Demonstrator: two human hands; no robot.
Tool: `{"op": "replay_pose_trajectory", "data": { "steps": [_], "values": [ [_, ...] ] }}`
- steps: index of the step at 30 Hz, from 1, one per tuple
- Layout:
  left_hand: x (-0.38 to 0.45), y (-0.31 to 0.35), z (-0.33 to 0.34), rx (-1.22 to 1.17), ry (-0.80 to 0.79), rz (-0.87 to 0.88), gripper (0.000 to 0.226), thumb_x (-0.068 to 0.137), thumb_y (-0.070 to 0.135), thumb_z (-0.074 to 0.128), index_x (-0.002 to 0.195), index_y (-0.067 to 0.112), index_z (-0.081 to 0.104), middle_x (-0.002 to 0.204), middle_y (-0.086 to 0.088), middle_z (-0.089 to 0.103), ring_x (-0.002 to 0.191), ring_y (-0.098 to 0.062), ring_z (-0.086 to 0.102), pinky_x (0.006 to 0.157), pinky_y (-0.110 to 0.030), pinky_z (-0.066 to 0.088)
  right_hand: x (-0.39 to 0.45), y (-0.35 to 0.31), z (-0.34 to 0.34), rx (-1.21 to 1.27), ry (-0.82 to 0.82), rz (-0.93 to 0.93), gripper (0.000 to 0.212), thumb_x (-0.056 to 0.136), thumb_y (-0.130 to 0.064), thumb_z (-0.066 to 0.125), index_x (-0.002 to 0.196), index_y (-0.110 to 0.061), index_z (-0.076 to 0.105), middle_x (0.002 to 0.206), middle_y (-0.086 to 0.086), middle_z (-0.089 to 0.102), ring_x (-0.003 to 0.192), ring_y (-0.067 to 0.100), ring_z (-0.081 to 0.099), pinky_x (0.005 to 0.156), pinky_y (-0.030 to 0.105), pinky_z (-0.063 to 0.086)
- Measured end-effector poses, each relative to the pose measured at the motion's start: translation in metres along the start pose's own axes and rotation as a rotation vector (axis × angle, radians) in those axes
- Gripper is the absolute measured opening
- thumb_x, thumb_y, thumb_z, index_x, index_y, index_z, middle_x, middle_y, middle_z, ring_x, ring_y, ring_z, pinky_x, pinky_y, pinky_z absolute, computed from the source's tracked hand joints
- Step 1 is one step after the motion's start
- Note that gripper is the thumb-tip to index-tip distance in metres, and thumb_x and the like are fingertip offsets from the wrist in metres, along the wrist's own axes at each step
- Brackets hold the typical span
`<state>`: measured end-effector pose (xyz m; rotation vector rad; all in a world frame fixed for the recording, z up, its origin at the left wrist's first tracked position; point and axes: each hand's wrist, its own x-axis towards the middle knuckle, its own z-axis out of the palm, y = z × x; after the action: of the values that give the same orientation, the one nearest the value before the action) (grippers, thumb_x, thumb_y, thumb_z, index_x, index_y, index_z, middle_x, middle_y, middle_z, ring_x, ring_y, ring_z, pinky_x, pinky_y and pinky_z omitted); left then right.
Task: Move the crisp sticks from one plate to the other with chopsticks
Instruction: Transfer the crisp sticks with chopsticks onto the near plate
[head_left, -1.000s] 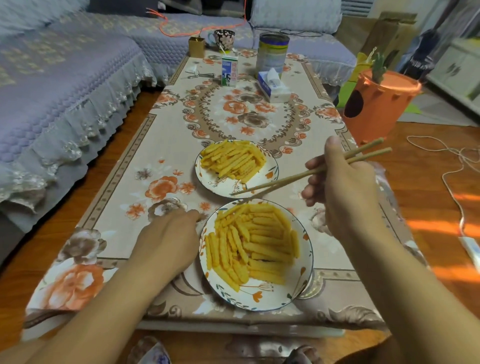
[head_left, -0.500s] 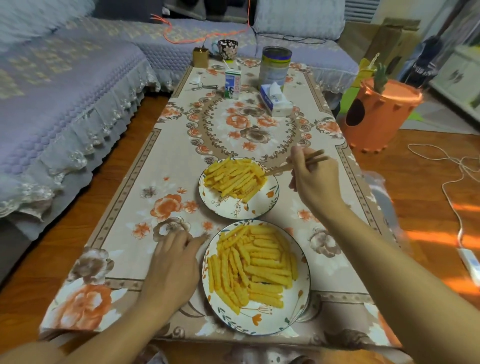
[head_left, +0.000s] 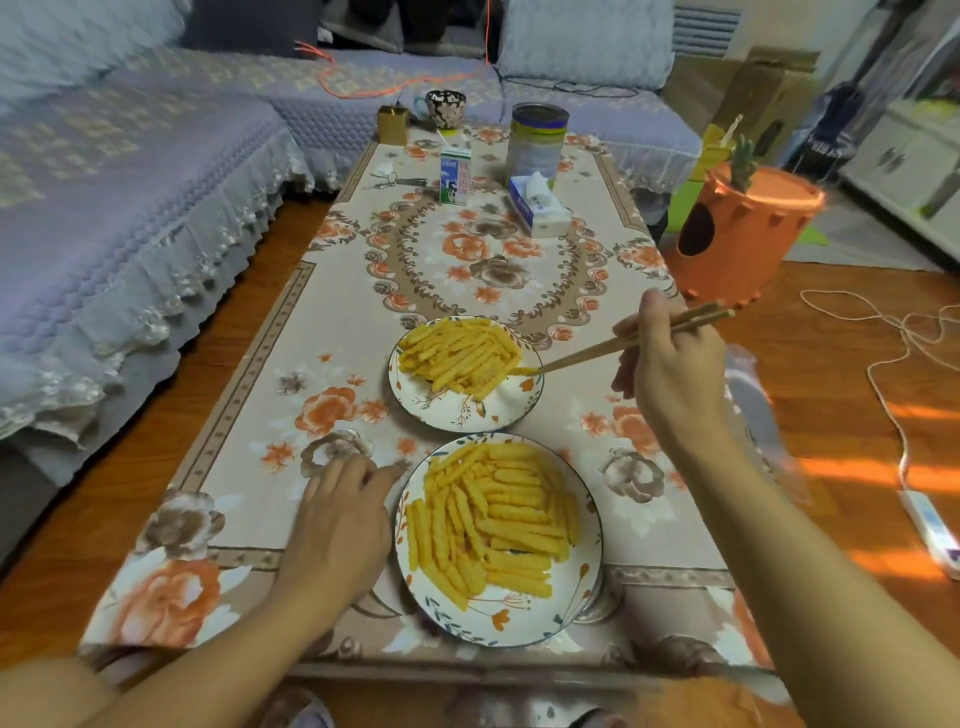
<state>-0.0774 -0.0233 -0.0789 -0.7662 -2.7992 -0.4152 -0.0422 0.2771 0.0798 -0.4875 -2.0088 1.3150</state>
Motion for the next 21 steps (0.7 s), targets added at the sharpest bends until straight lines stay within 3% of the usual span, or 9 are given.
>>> {"op": "replay_pose_trajectory", "data": {
  "steps": [3, 7, 11, 14, 17, 21],
  "values": [
    [-0.001, 0.001, 0.001, 0.015, -0.005, -0.005, 0.044, 0.087, 0.011, 0.066, 0.131, 0.018, 0.064, 0.104, -0.001, 0.053, 0.101, -0.026, 0.049, 0.081, -0.043, 0.047, -0.027, -0.009, -0.035, 0.076, -0.048, 0.079, 0.053, 0.111, -0.033, 0.040, 0.081, 0.002, 0.067, 0.057, 0.018, 0.055, 0.039, 0.017, 0.053, 0.041, 0.030, 0.044],
    [-0.005, 0.003, -0.001, 0.049, -0.006, -0.010, 0.039, 0.093, 0.013, 0.057, 0.131, 0.017, 0.063, 0.108, -0.002, 0.054, 0.105, -0.026, 0.048, 0.085, -0.042, 0.046, -0.059, -0.005, -0.065, 0.113, -0.132, 0.164, 0.056, 0.110, -0.037, 0.038, 0.079, -0.002, 0.068, 0.054, 0.013, 0.055, 0.044, 0.022, 0.049, 0.044, 0.033, 0.041],
    [-0.011, 0.007, -0.002, 0.105, 0.000, -0.036, 0.035, 0.091, 0.017, 0.066, 0.126, 0.016, 0.066, 0.114, -0.008, 0.058, 0.110, -0.031, 0.051, 0.086, -0.045, 0.046, -0.081, 0.004, -0.069, 0.094, -0.209, 0.170, 0.049, 0.109, -0.031, 0.044, 0.078, -0.003, 0.070, 0.050, 0.006, 0.051, 0.043, 0.014, 0.044, 0.041, 0.022, 0.036],
    [-0.019, 0.014, -0.002, 0.094, -0.027, -0.039, 0.038, 0.092, 0.022, 0.065, 0.129, 0.018, 0.061, 0.122, -0.009, 0.057, 0.117, -0.032, 0.050, 0.089, -0.045, 0.045, -0.079, 0.003, -0.077, 0.082, -0.156, 0.166, 0.043, 0.108, -0.024, 0.048, 0.081, 0.000, 0.071, 0.048, 0.000, 0.049, 0.041, 0.008, 0.041, 0.040, 0.018, 0.032],
    [-0.023, 0.014, -0.003, 0.037, -0.026, -0.077, 0.037, 0.093, 0.015, 0.060, 0.130, 0.015, 0.063, 0.128, -0.009, 0.059, 0.122, -0.031, 0.051, 0.096, -0.046, 0.046, -0.067, -0.004, -0.081, 0.161, -0.068, 0.171, 0.043, 0.109, -0.023, 0.048, 0.082, 0.004, 0.069, 0.049, 0.002, 0.044, 0.041, 0.010, 0.035, 0.042, 0.022, 0.026],
    [-0.020, 0.012, -0.005, 0.009, -0.028, -0.116, 0.040, 0.091, 0.011, 0.056, 0.130, 0.017, 0.065, 0.126, -0.003, 0.060, 0.120, -0.027, 0.052, 0.096, -0.044, 0.047, -0.059, -0.010, -0.065, 0.060, -0.157, 0.141, 0.050, 0.109, -0.033, 0.044, 0.080, 0.000, 0.068, 0.053, 0.004, 0.042, 0.044, 0.010, 0.037, 0.045, 0.024, 0.029]
  ]
}}
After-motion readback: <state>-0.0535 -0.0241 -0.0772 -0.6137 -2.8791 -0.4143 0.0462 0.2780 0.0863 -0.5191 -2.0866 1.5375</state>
